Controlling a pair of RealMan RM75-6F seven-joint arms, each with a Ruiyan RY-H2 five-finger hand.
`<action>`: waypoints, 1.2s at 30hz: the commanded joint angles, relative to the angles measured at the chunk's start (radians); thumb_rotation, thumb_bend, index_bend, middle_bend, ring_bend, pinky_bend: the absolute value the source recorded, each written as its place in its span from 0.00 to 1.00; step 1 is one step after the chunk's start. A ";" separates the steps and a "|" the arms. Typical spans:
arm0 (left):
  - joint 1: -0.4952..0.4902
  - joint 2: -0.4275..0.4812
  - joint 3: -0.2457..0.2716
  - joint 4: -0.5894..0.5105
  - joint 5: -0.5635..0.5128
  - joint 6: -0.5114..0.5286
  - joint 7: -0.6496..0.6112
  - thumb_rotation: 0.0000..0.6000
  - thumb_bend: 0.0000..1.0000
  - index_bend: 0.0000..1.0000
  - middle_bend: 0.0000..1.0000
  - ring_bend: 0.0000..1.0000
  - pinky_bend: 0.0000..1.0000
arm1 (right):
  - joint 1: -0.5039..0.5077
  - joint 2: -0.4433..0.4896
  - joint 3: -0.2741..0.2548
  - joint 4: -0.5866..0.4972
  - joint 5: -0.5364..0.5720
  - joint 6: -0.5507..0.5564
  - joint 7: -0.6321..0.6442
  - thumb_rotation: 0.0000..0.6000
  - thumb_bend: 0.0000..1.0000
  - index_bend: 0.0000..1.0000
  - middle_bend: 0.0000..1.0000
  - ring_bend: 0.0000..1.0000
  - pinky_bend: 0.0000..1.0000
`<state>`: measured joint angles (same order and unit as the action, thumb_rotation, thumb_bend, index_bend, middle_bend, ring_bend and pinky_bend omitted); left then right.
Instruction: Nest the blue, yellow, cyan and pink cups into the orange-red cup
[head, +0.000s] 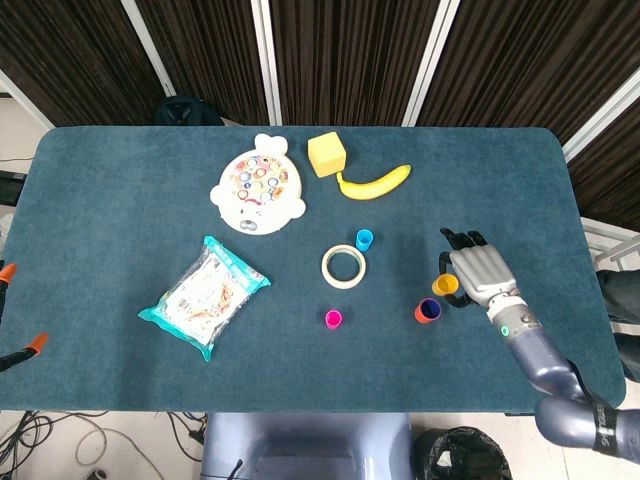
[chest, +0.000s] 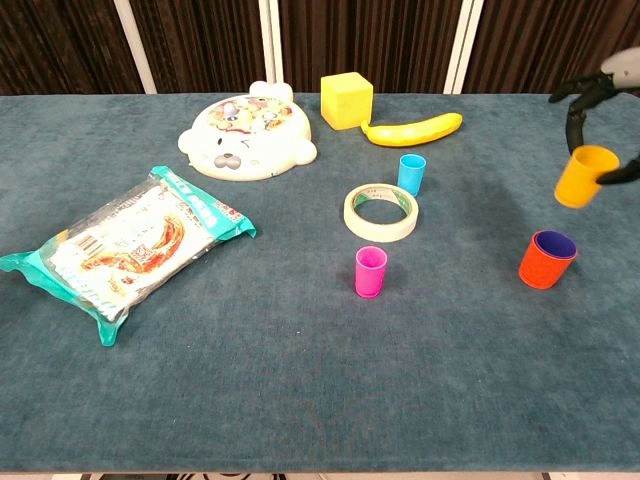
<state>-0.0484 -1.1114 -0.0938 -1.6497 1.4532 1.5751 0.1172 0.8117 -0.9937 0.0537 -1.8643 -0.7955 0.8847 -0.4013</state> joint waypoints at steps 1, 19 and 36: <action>0.000 0.000 0.000 0.000 0.000 0.000 0.001 1.00 0.13 0.06 0.02 0.00 0.00 | -0.039 0.011 -0.018 -0.009 -0.049 0.008 0.041 1.00 0.39 0.54 0.03 0.11 0.09; -0.002 -0.005 0.001 0.003 0.000 -0.004 0.009 1.00 0.13 0.06 0.02 0.00 0.00 | -0.093 -0.027 -0.013 0.025 -0.151 0.011 0.113 1.00 0.39 0.54 0.03 0.11 0.10; -0.003 -0.005 0.000 0.004 -0.001 -0.005 0.009 1.00 0.13 0.06 0.02 0.00 0.00 | -0.093 -0.069 -0.003 0.041 -0.161 0.001 0.098 1.00 0.39 0.54 0.03 0.11 0.10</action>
<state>-0.0513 -1.1165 -0.0938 -1.6454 1.4519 1.5704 0.1265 0.7179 -1.0617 0.0500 -1.8241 -0.9575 0.8857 -0.3021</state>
